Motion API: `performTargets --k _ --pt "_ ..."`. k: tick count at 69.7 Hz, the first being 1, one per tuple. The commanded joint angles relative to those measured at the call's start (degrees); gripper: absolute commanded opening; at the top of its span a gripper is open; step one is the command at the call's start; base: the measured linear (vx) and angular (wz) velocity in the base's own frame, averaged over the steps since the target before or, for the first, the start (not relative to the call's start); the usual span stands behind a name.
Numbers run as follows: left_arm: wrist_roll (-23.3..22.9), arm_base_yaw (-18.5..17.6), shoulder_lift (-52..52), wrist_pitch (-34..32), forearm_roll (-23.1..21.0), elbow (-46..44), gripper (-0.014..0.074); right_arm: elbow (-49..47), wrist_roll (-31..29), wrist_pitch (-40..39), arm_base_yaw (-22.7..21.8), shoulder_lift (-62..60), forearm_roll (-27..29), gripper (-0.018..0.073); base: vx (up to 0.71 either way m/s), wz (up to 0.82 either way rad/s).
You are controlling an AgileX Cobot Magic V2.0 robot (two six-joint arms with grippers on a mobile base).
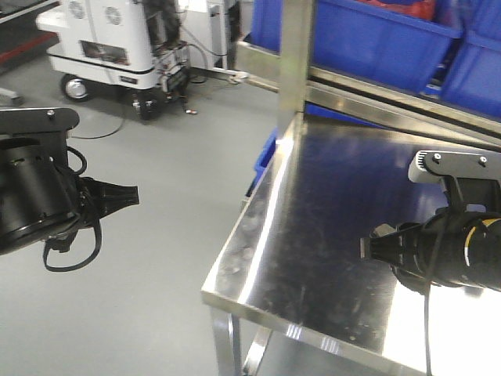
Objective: Move and align brake pads A on conveyor
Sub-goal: 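Turn the base away from the steel table holding both pads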
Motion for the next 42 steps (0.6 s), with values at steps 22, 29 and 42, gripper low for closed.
performTargets --k 22,29,42 --pt "-0.25 0.05 -1.95 -0.09 3.65 -1.51 0.0153 -1.71 -0.19 -3.27 -0.01 -1.36 -1.29 0.0155 -0.09 0.43" --pt "-0.25 0.05 -1.95 -0.09 3.65 -1.51 0.0153 -1.71 -0.19 -3.27 -0.01 -1.36 -1.29 0.0155 -0.08 0.55" --pt "-0.25 0.05 -1.95 -0.09 3.65 -1.51 0.0153 -1.71 -0.19 -3.27 -0.01 -1.36 -1.29 0.0155 -0.07 0.57"
